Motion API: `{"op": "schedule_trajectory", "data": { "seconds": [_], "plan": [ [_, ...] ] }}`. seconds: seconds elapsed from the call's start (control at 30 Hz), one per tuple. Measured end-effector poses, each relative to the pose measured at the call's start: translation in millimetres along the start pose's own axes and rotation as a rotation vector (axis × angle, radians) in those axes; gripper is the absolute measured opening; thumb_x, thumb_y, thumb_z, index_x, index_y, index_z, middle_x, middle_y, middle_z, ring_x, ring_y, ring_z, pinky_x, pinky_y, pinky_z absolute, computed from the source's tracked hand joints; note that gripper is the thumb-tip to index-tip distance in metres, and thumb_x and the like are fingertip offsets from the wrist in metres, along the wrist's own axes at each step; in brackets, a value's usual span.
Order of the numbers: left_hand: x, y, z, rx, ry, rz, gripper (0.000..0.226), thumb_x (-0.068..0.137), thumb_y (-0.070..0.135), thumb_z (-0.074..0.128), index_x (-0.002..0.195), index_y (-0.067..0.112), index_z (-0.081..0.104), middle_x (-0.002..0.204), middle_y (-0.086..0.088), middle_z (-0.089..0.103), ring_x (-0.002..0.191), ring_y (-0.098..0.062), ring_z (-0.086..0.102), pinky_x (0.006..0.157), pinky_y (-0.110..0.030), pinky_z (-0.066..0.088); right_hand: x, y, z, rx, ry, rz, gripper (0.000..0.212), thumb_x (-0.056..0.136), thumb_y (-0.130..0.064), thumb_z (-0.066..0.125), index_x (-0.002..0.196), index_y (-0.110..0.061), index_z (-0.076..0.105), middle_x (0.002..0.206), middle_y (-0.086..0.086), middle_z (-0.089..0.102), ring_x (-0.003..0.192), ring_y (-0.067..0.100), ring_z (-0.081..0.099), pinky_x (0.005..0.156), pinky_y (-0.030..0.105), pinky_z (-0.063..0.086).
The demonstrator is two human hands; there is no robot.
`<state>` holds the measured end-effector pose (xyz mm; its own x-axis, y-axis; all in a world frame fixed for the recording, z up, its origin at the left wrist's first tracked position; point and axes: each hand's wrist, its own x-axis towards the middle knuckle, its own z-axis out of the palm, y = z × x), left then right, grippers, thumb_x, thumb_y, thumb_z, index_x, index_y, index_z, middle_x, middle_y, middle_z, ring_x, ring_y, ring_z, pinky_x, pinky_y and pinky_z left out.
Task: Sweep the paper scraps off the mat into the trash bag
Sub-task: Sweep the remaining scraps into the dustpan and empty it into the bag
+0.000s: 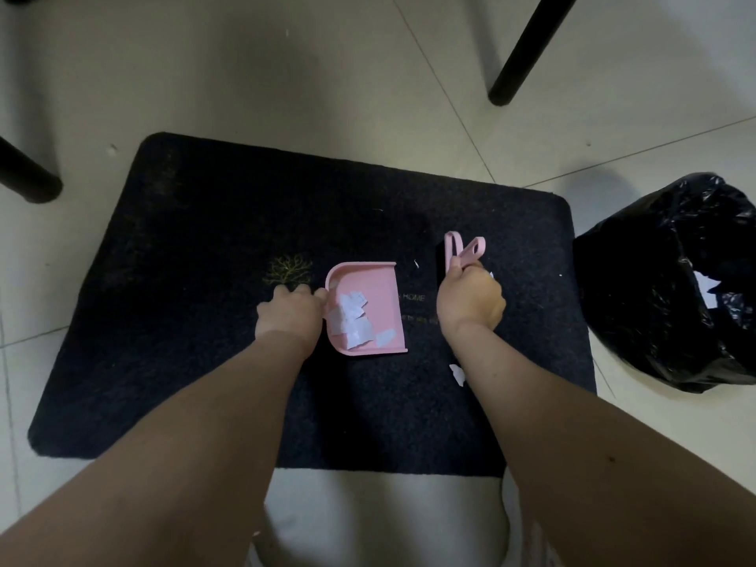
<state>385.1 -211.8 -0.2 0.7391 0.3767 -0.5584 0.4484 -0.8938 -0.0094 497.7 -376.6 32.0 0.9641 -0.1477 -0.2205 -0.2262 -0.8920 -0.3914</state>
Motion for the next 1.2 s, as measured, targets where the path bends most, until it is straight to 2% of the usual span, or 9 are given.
{"op": "schedule_trajectory", "data": {
  "seconds": [0.13,0.27,0.5,0.6,0.67,0.73,0.83,1.03,1.2],
  "plan": [
    [6.3,-4.6,-5.1,-0.007,0.029,0.039,0.040,0.091,0.009,0.043,0.130,0.019,0.039,0.123,-0.007,0.047,0.117,-0.032,0.042,0.085,-0.043,0.045,15.1,-4.1,-4.5,-0.010,0.004,-0.037,0.041,0.101,-0.039,0.034,0.105,-0.011,0.063,0.097,0.010,0.068,0.091,0.031,0.063,0.073,0.034,0.044],
    [17.2,-1.6,-12.0,-0.049,0.042,0.066,0.039,0.091,0.014,0.046,0.130,0.021,0.041,0.119,-0.006,0.048,0.115,-0.031,0.043,0.083,-0.043,0.046,26.4,-6.2,-4.8,-0.044,0.003,-0.068,0.040,0.101,-0.039,0.035,0.102,-0.011,0.063,0.097,0.011,0.068,0.090,0.031,0.063,0.068,0.032,0.039],
    [31.8,25.0,-23.8,-0.006,-0.008,-0.006,0.049,0.089,0.009,0.048,0.136,0.017,0.037,0.131,-0.009,0.044,0.124,-0.033,0.039,0.090,-0.043,0.045,34.3,-11.2,1.8,-0.129,-0.062,-0.111,0.039,0.101,-0.039,0.034,0.105,-0.012,0.063,0.101,0.010,0.067,0.086,0.026,0.061,0.068,0.031,0.038],
    [32.7,26.6,-22.9,0.004,-0.032,-0.029,0.050,0.089,0.009,0.048,0.137,0.017,0.036,0.132,-0.009,0.043,0.126,-0.033,0.038,0.091,-0.044,0.045,27.7,-14.4,7.9,-0.125,-0.149,-0.146,0.042,0.100,-0.042,0.033,0.107,-0.014,0.064,0.104,0.009,0.067,0.095,0.029,0.061,0.072,0.031,0.035],
    [32.8,27.8,-22.0,0.006,-0.035,-0.035,0.050,0.089,0.010,0.049,0.137,0.017,0.036,0.132,-0.009,0.043,0.126,-0.033,0.038,0.091,-0.044,0.045,20.2,-13.4,11.7,-0.076,-0.206,-0.163,0.043,0.099,-0.044,0.034,0.102,-0.015,0.065,0.099,0.008,0.067,0.095,0.030,0.061,0.071,0.030,0.035],
    [32.6,28.4,-22.6,0.005,-0.042,-0.036,0.053,0.089,0.010,0.052,0.138,0.017,0.035,0.133,-0.009,0.042,0.126,-0.033,0.038,0.091,-0.044,0.045,13.8,-10.1,12.3,-0.039,-0.218,-0.175,0.041,0.099,-0.043,0.036,0.097,-0.014,0.065,0.090,0.005,0.064,0.085,0.026,0.057,0.070,0.029,0.033],
    [31.6,28.0,-23.4,0.003,-0.050,-0.029,0.056,0.088,0.009,0.055,0.139,0.017,0.034,0.133,-0.010,0.042,0.126,-0.034,0.038,0.090,-0.045,0.045,11.8,-6.0,6.1,0.002,-0.165,-0.188,0.038,0.100,-0.039,0.038,0.096,-0.011,0.063,0.087,0.005,0.063,0.079,0.022,0.053,0.068,0.028,0.032],
    [25.1,26.8,-22.6,-0.013,0.002,-0.007,0.048,0.089,0.006,0.049,0.134,0.017,0.037,0.128,-0.010,0.044,0.121,-0.033,0.041,0.086,-0.043,0.045,28.8,6.3,-14.5,0.061,0.008,-0.099,0.038,0.100,-0.038,0.038,0.097,-0.009,0.063,0.092,0.009,0.067,0.086,0.028,0.062,0.068,0.030,0.037],
    [27.9,43.4,-32.8,-0.017,0.045,0.051,0.044,0.090,0.007,0.049,0.132,0.016,0.039,0.125,-0.009,0.046,0.119,-0.032,0.042,0.084,-0.043,0.046,51.6,31.5,-36.9,0.094,0.129,0.006,0.038,0.100,-0.036,0.037,0.095,-0.008,0.062,0.095,0.011,0.067,0.091,0.031,0.062,0.072,0.030,0.037]
  ]
}}
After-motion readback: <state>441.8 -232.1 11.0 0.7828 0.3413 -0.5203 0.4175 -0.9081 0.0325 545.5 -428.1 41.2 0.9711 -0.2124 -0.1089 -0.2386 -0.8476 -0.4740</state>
